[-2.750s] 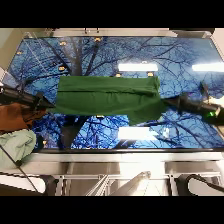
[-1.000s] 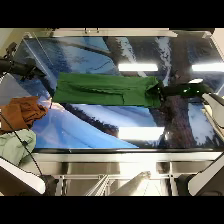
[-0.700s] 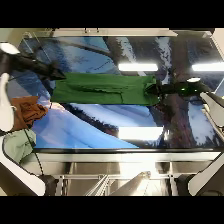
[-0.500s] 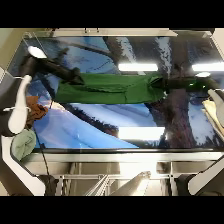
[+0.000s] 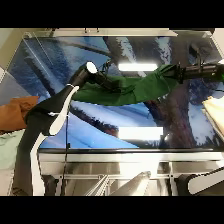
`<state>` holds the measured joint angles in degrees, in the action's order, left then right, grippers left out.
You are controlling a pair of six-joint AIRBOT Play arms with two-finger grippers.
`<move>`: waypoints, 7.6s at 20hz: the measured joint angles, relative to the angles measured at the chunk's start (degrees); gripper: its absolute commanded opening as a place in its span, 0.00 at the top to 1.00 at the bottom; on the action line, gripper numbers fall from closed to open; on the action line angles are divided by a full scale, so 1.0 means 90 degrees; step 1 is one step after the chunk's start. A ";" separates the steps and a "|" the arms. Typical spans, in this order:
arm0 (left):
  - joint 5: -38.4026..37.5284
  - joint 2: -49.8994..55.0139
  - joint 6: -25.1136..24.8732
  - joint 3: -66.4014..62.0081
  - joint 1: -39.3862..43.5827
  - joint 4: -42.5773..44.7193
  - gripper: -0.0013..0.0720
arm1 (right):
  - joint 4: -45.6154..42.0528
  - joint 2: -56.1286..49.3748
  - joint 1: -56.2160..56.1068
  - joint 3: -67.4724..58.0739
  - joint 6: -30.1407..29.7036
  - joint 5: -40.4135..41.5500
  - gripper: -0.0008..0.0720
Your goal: Fold the shirts.
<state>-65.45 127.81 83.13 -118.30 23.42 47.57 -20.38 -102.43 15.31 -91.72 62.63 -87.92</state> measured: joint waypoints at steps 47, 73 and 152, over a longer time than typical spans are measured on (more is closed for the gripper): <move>-0.2438 -0.4624 -0.2633 0.3959 -0.5758 -0.2460 0.96 | -0.0534 -0.0653 -0.2336 0.1137 0.1090 0.2601 0.21; -0.2392 -0.4850 -0.3028 0.4053 -0.5850 -0.2480 0.96 | 0.1554 -0.1583 -0.2562 0.1100 0.0476 0.3172 0.11; -0.2946 -0.4852 -0.3245 0.4053 -0.4097 -0.5234 0.96 | -0.6159 0.1047 0.6341 0.0731 0.2890 -0.1950 0.49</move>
<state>-91.96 84.14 53.93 -81.82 -13.45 0.47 -75.81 -93.01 72.38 -85.14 88.64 -105.47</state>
